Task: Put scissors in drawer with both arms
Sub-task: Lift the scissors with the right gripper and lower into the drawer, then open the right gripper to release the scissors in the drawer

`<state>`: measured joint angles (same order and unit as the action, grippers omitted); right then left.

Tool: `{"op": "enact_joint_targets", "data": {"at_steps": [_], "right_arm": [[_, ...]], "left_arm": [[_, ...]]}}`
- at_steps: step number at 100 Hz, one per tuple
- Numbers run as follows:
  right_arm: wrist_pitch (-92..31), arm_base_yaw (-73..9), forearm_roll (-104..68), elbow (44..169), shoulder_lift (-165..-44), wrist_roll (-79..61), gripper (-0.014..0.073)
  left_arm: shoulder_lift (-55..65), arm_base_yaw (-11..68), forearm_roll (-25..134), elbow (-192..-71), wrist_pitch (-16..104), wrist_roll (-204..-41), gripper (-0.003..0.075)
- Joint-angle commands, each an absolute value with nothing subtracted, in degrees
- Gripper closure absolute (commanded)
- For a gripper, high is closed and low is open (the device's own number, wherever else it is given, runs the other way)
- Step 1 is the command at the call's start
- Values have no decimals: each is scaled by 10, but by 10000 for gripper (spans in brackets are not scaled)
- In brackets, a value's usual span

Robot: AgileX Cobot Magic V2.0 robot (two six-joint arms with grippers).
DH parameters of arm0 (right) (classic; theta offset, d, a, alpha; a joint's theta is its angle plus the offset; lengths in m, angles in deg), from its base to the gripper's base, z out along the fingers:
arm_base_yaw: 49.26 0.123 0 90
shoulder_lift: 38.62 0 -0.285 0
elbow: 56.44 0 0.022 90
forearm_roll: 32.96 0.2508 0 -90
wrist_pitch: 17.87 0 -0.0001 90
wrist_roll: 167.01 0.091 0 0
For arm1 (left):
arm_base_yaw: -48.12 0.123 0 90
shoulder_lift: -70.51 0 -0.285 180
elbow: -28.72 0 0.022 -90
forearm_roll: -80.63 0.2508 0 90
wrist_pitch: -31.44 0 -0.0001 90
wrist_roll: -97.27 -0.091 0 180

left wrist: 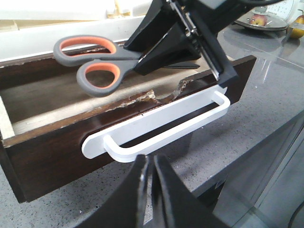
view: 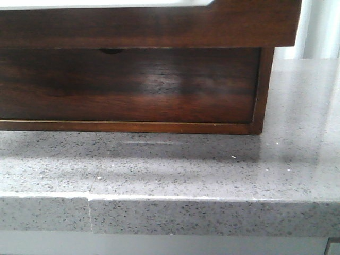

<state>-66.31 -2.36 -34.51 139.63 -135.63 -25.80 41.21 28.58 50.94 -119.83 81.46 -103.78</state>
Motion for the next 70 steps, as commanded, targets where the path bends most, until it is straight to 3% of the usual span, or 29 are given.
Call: {"op": "enact_joint_targets", "data": {"at_steps": [1,25,54,70], "right_arm": [[-615,-24,-353,1417,-1339,-263,667],[-607,-30,-354,1417,-1345,-263,636],[-604,-36,-354,1417,-1345,-260,291],[-603,-36,-354,1417,-1345,-258,256]], "left_arm": [[408,282,493,-1216,780,-1039,740],[408,282,493,-1216,781,-1039,740],[408,282,493,-1216,781,-1039,740],[408,282,492,-1216,781,-1039,740]]}}
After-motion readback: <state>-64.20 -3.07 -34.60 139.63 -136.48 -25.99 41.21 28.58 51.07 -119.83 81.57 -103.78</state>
